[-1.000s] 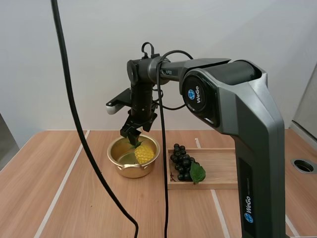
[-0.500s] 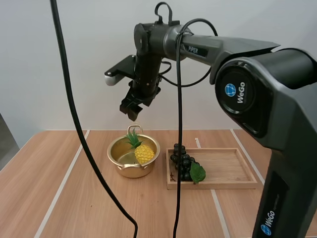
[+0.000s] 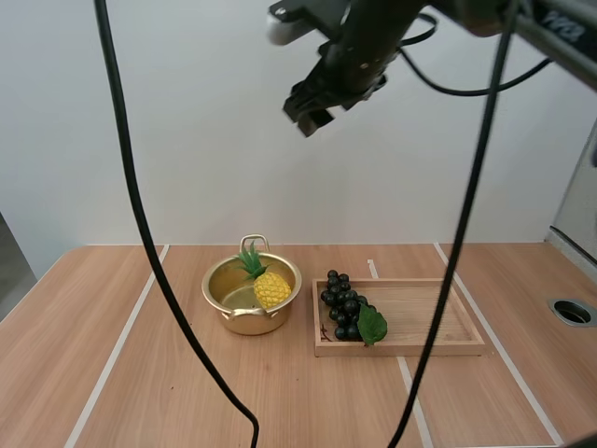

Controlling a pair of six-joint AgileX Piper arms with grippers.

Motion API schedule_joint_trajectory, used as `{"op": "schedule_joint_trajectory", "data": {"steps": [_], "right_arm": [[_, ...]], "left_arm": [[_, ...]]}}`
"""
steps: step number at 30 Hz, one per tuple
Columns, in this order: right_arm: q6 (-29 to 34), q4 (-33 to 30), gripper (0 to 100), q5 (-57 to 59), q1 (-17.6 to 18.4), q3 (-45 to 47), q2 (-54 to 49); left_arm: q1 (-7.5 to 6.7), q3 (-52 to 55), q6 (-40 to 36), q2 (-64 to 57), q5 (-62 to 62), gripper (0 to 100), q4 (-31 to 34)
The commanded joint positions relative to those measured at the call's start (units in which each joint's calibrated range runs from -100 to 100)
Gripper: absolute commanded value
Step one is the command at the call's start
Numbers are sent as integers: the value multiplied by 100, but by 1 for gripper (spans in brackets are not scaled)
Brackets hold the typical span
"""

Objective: Open the pot, put the pineapple inside, and close it

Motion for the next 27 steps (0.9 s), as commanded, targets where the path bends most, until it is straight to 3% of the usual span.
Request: {"op": "schedule_joint_trajectory", "data": {"steps": [1, 11, 16, 27], "right_arm": [[245, -16, 100, -220, -244, -26, -324], [826, -222, 100, -894, -940, -26, -739], [847, -222, 100, -1049, -1211, -26, -782], [950, -211, 100, -1397, -1325, 18, -747]], "left_arm": [[6, -44, -98, 5, -190, 0, -46], [6, -28, -431, 156, -154, 0, -79], [6, -28, -543, 501, 399, 0, -437], [6, 458, -552, 1085, 607, 0, -986]]}}
